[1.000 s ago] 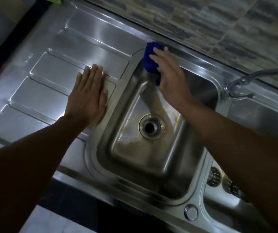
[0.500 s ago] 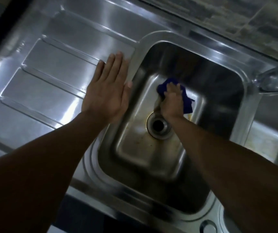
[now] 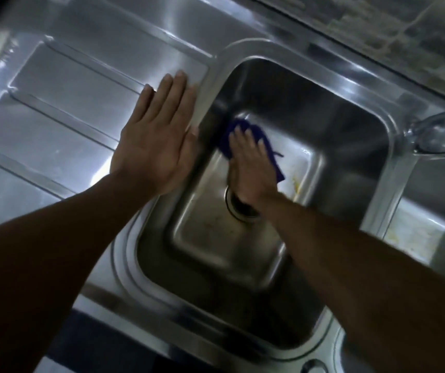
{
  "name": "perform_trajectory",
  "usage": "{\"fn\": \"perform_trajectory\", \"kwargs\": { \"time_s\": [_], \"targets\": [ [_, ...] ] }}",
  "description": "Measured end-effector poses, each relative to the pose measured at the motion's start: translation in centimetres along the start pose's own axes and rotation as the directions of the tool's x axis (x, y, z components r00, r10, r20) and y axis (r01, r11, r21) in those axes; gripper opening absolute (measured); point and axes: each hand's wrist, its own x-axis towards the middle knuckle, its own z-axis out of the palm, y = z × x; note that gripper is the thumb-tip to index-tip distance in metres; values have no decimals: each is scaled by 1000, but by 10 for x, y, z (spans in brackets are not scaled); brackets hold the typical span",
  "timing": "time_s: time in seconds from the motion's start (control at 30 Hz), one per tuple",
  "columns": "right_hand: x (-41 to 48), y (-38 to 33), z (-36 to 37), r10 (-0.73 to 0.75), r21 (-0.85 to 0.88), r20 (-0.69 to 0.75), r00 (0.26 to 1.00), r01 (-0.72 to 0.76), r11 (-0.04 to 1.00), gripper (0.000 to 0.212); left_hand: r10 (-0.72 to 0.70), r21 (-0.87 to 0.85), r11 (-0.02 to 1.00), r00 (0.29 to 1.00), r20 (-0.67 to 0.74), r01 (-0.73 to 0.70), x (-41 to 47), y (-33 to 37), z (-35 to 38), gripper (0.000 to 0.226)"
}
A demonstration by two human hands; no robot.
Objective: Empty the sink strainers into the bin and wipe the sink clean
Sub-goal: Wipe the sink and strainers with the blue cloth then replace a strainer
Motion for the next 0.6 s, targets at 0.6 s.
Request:
{"fn": "perform_trajectory", "kwargs": {
  "time_s": [0.6],
  "targets": [
    [-86, -43, 1, -657, 195, 393, 644, 640, 743, 50, -21, 36, 999, 1000, 13, 21, 0, 6, -6, 65]
  ]
}}
